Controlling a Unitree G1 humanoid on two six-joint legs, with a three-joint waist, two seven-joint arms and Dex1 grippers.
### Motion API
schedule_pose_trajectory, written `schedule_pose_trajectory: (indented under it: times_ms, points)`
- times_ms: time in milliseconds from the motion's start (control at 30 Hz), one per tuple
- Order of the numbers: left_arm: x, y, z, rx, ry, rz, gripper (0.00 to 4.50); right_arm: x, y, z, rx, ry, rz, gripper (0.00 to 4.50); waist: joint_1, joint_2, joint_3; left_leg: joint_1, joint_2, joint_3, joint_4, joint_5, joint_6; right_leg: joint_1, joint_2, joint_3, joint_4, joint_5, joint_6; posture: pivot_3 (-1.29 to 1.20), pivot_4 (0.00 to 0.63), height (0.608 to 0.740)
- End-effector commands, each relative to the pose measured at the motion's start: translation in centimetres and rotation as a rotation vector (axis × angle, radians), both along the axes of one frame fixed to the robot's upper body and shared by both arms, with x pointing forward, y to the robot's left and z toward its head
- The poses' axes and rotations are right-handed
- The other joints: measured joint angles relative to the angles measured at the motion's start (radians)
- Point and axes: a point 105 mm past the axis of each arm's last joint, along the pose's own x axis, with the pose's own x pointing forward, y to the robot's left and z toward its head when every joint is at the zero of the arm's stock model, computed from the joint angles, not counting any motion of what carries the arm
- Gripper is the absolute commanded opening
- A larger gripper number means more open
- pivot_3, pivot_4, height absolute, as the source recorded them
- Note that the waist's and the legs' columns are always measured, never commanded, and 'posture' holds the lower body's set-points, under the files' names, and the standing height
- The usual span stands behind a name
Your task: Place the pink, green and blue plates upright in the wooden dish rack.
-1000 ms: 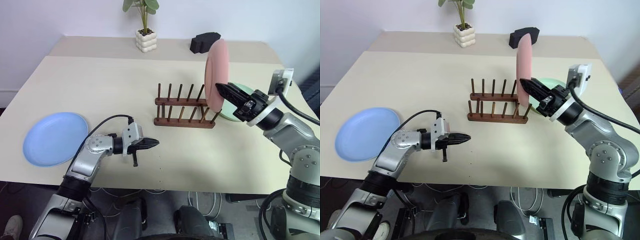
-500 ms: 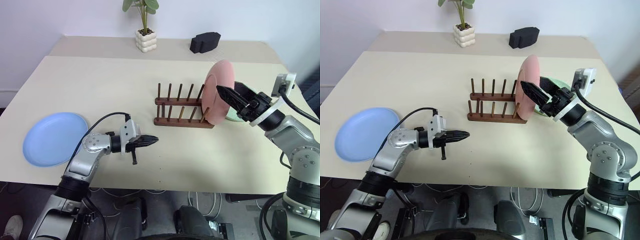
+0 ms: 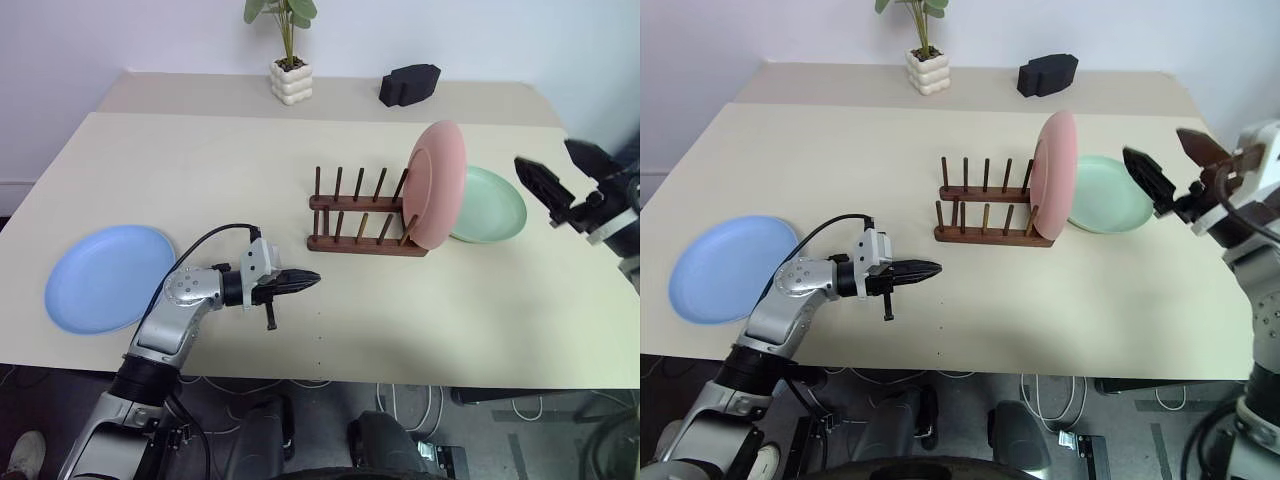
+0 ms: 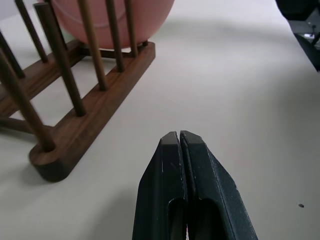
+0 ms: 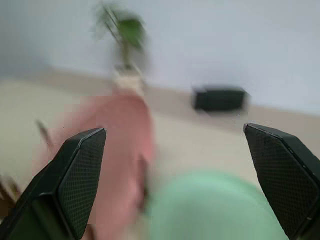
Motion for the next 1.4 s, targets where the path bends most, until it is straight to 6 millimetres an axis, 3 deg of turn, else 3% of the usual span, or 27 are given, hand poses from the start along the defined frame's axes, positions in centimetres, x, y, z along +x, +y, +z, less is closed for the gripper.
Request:
schedule_pose_trajectory:
  times_ms: [33,233,467,567,800,1000,1200,1300,1400]
  points:
    - [-0.1,-0.4,0.7,-0.015,-0.027,-0.027,0.0,0.6,-0.3,-2.8,-0.233,0.068,0.002,4.49,-0.003,0.0,0.0,0.0,0.0,0.0,0.0,0.0,0.0,0.0,0.0,0.001,0.0,0.0,0.0,0.0,0.15,0.74]
    - [0.1,-0.5,0.7,-0.008,-0.032,-0.039,0.0,3.0,0.8,-7.5,-0.518,0.146,0.065,4.49,-0.004,0.001,0.0,0.001,0.0,0.001,0.0,0.002,0.0,0.0,0.001,0.001,0.002,0.0,0.0,0.0,0.15,0.74]
    - [0.1,-0.3,0.8,-0.006,-0.035,-0.036,0.0,6.3,0.3,-10.5,-0.669,0.152,0.031,4.49,-0.001,0.001,0.0,0.001,0.0,0.001,0.0,0.006,-0.006,0.0,0.001,0.001,0.001,0.0,0.0,0.0,0.15,0.74]
    - [0.0,-0.2,0.7,-0.005,-0.035,-0.028,0.0,7.0,-0.2,-11.3,-0.687,0.159,0.011,3.65,-0.001,0.001,0.0,0.001,0.0,0.001,0.001,0.006,-0.006,0.001,0.001,0.001,0.001,0.0,0.0,0.0,0.15,0.74]
    - [-0.2,0.3,0.6,-0.002,-0.031,-0.006,0.0,6.7,-0.6,-11.2,-0.69,0.113,-0.023,0.19,0.001,0.001,0.0,0.001,0.0,0.0,0.001,0.006,-0.006,0.001,0.0,0.0,0.002,0.0,0.001,0.0,0.15,0.74]
    - [-0.2,0.3,0.9,-0.007,-0.04,0.008,0.0,5.3,-2.8,-7.7,-0.724,-0.015,-0.2,0.08,0.005,0.001,0.001,0.001,0.0,0.0,0.001,0.006,-0.006,0.001,0.0,0.0,0.002,0.0,0.001,0.0,0.15,0.74]
    - [0.2,0.2,1.2,-0.018,-0.056,0.026,0.0,2.9,-4.5,-0.4,-0.729,-0.204,-0.397,0.08,-0.002,0.003,0.001,0.001,0.0,0.0,0.0,0.006,-0.007,0.001,0.0,0.0,0.002,0.0,0.001,0.0,0.15,0.74]
    - [0.4,0.1,1.2,-0.019,-0.057,0.026,0.0,2.0,-3.6,3.3,-0.692,-0.305,-0.413,0.08,-0.003,0.004,0.001,0.002,0.0,0.0,0.0,0.007,-0.007,0.001,0.001,0.0,0.002,0.0,0.001,0.0,0.15,0.74]
    - [0.7,-0.2,1.4,-0.024,-0.066,0.028,0.0,1.3,-0.4,7.3,-0.629,-0.44,-0.32,0.08,-0.002,0.003,0.001,0.002,0.0,0.0,0.0,0.007,-0.007,0.001,0.001,0.0,0.002,0.0,0.001,0.0,0.15,0.74]
